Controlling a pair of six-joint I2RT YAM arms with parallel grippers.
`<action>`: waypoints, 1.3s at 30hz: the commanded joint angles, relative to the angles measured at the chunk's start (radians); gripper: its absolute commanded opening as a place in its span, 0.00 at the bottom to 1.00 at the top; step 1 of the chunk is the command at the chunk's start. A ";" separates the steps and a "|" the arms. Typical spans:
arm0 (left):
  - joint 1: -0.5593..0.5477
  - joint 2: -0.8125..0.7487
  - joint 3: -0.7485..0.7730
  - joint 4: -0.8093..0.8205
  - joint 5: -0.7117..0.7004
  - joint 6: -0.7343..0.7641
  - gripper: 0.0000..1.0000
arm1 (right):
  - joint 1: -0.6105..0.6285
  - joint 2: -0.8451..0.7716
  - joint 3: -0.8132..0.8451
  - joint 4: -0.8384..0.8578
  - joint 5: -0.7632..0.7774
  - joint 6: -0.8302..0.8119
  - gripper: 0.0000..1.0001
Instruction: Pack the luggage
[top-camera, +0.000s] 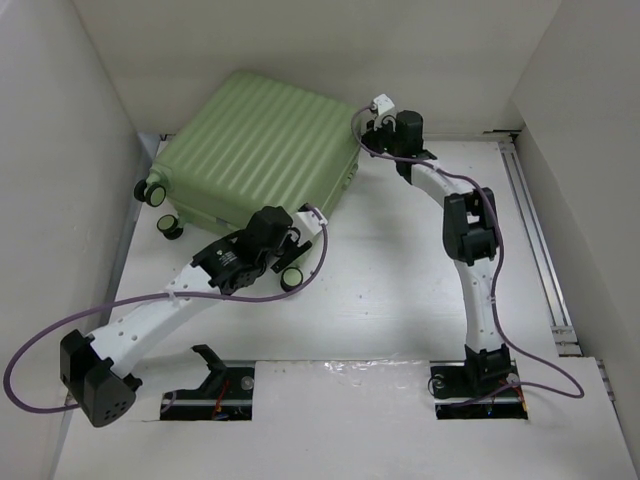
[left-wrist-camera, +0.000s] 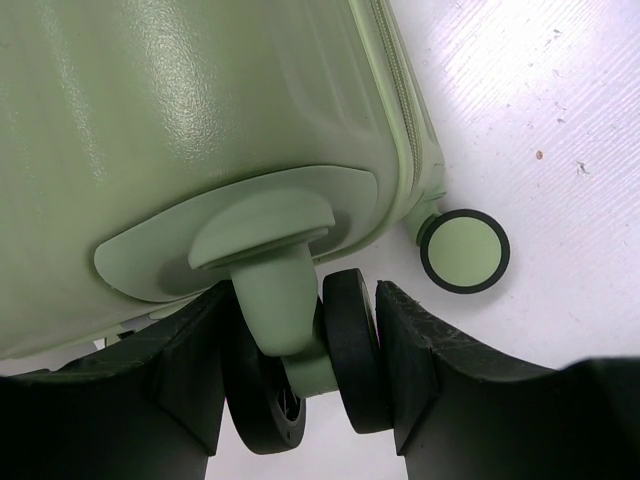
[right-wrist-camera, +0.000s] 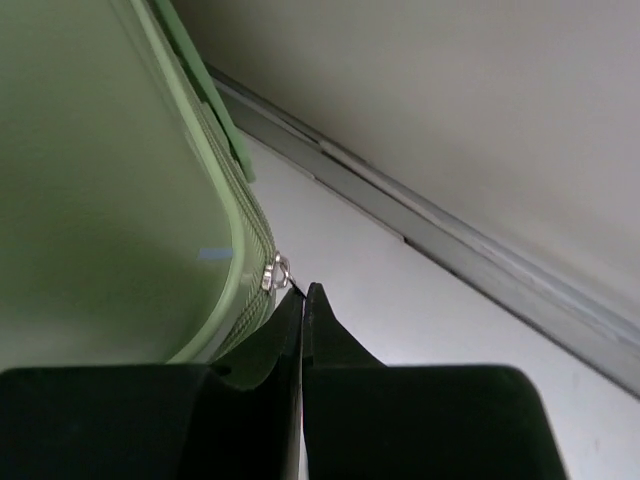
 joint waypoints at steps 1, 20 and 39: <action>0.005 -0.031 -0.049 -0.269 0.057 0.093 0.00 | -0.075 0.072 0.098 0.237 0.021 -0.024 0.00; 0.094 -0.269 0.193 -0.292 0.209 -0.066 0.75 | 0.066 -0.035 -0.406 0.911 -0.577 0.356 0.00; 1.097 0.139 0.173 -0.360 0.315 -0.043 0.52 | 0.254 -0.300 -0.828 0.730 -0.497 0.174 0.00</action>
